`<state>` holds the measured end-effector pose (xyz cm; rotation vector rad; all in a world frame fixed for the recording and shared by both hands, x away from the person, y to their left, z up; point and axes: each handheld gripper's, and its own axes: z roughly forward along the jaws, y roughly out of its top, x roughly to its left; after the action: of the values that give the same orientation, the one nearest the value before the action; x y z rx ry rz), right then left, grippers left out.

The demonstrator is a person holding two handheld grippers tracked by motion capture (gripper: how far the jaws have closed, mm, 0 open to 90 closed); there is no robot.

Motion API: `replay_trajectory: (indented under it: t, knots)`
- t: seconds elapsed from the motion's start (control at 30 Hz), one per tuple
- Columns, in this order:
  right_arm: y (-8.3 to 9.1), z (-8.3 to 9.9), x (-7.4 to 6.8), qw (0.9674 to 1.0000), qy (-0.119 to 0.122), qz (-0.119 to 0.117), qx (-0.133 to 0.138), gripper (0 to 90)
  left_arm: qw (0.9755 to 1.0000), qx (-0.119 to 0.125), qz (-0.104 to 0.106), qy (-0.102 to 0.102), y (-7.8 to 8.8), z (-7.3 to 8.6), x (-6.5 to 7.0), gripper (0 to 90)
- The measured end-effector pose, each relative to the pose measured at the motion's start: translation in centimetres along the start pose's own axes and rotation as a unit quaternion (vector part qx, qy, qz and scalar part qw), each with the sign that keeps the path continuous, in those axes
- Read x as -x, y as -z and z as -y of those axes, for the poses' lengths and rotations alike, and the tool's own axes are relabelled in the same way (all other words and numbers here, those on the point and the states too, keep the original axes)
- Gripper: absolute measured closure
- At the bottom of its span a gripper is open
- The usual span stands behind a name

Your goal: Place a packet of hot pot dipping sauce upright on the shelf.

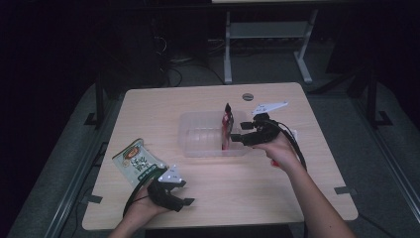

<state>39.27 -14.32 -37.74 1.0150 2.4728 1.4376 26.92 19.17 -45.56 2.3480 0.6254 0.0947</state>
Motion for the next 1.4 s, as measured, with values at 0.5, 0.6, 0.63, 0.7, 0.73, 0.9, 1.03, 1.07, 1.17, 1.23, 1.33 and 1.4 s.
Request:
replay_trajectory:
  t: [0.5, 0.6, 0.63, 0.7, 0.73, 0.9, 1.03, 1.07, 1.17, 1.23, 1.33, 1.4]
  knots:
    - [2.3, 2.5, -1.7, 0.9994, 0.026, 0.002, -0.02, 27.3, 1.0, 0.001, 0.007, 0.003, 0.0, 0.0, 0.2, 26.9]
    - [2.6, 3.3, -2.1, 0.9989, 0.035, 0.005, -0.03, 27.5, 1.0, 0.001, 0.007, 0.002, 0.1, 0.0, 0.2, 26.8]
    - [2.8, 3.6, -2.2, 0.9988, 0.036, 0.006, -0.033, 27.6, 1.0, 0.0, 0.005, 0.001, 0.1, 0.0, 0.2, 26.8]
    - [3.1, 4.2, -2.4, 0.9983, 0.041, 0.009, -0.04, 28.2, 1.0, 0.001, 0.005, 0.001, 0.1, 0.0, 0.2, 26.8]
    - [3.3, 4.5, -2.5, 0.9981, 0.042, 0.013, -0.044, 28.4, 1.0, 0.0, 0.005, 0.002, 0.1, 0.0, 0.2, 26.8]
    - [4.3, 5.7, -2.3, 0.9978, 0.039, 0.021, -0.05, 30.3, 1.0, -0.002, 0.004, 0.002, 0.2, 0.0, 0.1, 26.8]
    - [4.8, 6.4, -1.6, 0.9967, 0.042, 0.036, -0.06, 37.4, 1.0, -0.001, 0.003, -0.001, 0.2, 0.0, 0.2, 26.8]
    - [5.0, 6.5, -1.4, 0.9966, 0.036, 0.038, -0.063, 40.1, 1.0, -0.001, 0.002, -0.002, 0.2, 0.0, 0.2, 26.8]
    - [5.4, 6.8, -0.5, 0.9962, 0.029, 0.054, -0.061, 51.6, 1.0, -0.003, 0.003, -0.005, 0.2, 0.1, 0.2, 26.8]
    - [5.6, 7.0, 0.2, 0.9947, 0.025, 0.072, -0.068, 60.6, 1.0, -0.003, 0.004, -0.006, 0.2, 0.1, 0.1, 26.8]
    - [6.1, 7.4, 1.2, 0.9932, 0.018, 0.091, -0.07, 70.1, 0.9999, -0.006, 0.004, -0.01, 0.1, 0.0, 0.1, 26.8]
    - [6.4, 7.6, 2.0, 0.9924, 0.014, 0.1, -0.07, 76.8, 1.0, -0.004, 0.005, -0.007, 0.0, 0.0, 0.2, 26.8]
